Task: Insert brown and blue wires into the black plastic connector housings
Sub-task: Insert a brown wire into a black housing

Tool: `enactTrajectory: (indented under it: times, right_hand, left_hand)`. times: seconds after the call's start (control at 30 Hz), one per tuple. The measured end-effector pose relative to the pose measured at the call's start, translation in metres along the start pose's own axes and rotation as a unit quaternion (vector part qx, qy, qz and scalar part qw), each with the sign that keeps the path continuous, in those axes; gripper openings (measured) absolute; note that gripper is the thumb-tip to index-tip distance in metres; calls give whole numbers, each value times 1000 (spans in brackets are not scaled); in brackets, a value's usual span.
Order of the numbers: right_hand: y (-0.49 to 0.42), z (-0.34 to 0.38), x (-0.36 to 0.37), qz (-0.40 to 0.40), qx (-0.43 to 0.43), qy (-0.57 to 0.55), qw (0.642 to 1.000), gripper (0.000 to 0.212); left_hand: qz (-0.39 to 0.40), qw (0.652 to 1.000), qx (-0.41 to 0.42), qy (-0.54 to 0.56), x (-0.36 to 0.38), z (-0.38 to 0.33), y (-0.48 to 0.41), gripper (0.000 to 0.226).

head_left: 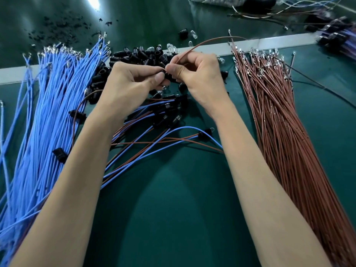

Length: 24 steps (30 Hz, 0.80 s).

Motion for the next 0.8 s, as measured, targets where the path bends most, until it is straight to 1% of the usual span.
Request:
enactTrajectory:
  times: [0.07,0.17,0.37,0.57,0.63,0.7,0.8]
  right_hand:
    - [1,2,2,-4,-9,-11,1000,24]
    - [3,4,4,0,-19,12,1000,23]
    - [2,5,1,5,-22,17,1000,24]
    - [2,-2,3,5,-30,-21,999,27]
    - [1,-3,2,18,-27,-32,999,25]
    - [0,-3,0,32,-21,-41,998,22]
    - [0,-6,-3,70,2,-83,994,16]
  left_hand:
    - [9,1000,9,-12,2,-1,0,22]
    - [15,999,16,-29,4,-2,2,23]
    - [8,1000,15,-1,5,-3,1,26]
    - [-30,999,11,16,9,-5,3,26]
    - [-35,999,1,20,10,-5,3,23]
    - [-27,999,-11,26,7,-4,2,15]
    - [-12,999,-10,31,1,-3,0,8]
Point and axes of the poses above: each hand's wrist, its own y-axis away from the middle knuckle, its own x-axis out of the palm, z = x × y, the point moved 2 cm from there along -y, towards the middle knuckle, and after that the axes turned 15 degrees about x, right-handed, at the moved point
